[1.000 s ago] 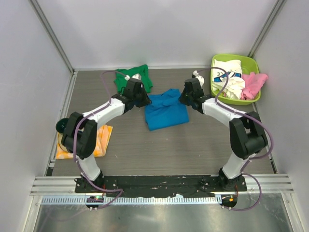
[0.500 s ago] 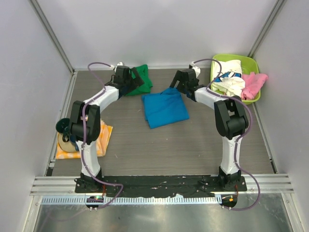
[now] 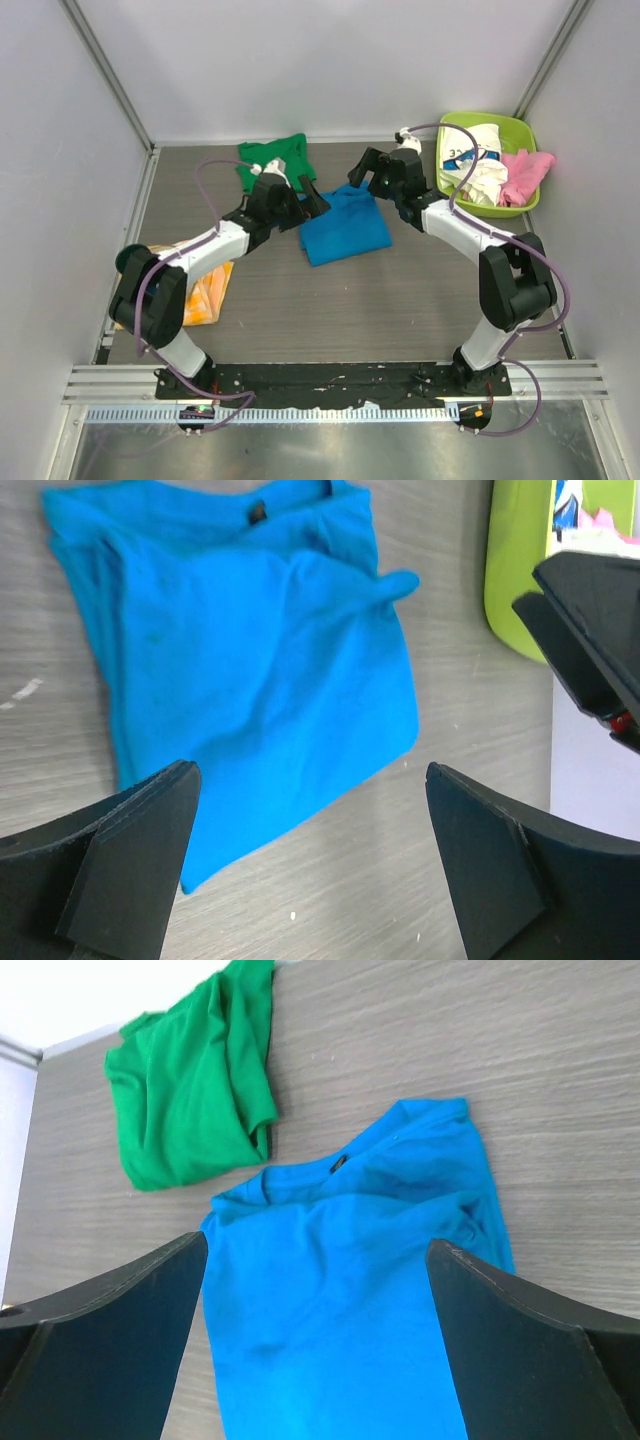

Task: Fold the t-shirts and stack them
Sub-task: Fold the tshirt

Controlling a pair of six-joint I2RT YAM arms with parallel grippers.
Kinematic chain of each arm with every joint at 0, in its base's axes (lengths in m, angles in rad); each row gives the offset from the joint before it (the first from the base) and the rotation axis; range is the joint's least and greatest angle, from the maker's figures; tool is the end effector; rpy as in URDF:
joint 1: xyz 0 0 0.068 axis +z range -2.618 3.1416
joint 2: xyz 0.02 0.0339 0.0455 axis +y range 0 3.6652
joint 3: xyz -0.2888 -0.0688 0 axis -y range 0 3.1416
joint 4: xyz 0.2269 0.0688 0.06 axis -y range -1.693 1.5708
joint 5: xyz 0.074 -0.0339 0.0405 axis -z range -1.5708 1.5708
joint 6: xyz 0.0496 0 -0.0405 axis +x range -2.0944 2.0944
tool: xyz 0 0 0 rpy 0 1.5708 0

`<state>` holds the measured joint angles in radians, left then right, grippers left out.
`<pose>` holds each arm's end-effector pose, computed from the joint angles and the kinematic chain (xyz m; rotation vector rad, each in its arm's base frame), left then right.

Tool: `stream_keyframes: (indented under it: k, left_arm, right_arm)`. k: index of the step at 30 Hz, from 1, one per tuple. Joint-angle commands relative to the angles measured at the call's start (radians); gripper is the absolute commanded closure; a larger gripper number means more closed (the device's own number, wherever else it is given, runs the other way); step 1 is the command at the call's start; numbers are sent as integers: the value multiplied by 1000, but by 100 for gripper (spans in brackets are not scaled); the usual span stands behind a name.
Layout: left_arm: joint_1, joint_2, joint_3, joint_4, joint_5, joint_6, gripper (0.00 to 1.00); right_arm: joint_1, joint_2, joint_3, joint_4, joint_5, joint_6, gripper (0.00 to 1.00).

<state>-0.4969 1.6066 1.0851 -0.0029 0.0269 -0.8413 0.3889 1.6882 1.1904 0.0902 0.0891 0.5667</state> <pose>0.3193 -0.1747 0.2792 -0.3613 2.1772 -0.8129 0.3673 0.1457 0.2958 0.2377 2.0017 0.5294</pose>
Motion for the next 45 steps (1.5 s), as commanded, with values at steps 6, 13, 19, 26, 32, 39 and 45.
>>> stream_keyframes:
  k: [6,13,19,26,32,39,45]
  left_arm:
    - [-15,61,-77,152,144,-120,0]
    - [-19,-91,-220,43,74,-91,0]
    - [-19,-142,-300,29,71,-70,0]
    - [-19,-171,-318,6,59,-41,0]
    - [-19,-192,-320,4,53,-35,0]
    - [-19,-198,-307,4,64,-27,0]
    - [-15,-208,-300,-43,31,8,0]
  right_arm:
    - [4,4,-3,-55,-144,-4,2]
    - [33,103,15,-6,-297,62,3]
    - [100,172,-21,75,-371,124,3]
    - [116,191,32,163,-433,145,5]
    - [113,307,202,111,-460,128,5]
    - [91,477,313,154,-482,173,5]
    - [87,453,272,218,-479,173,5]
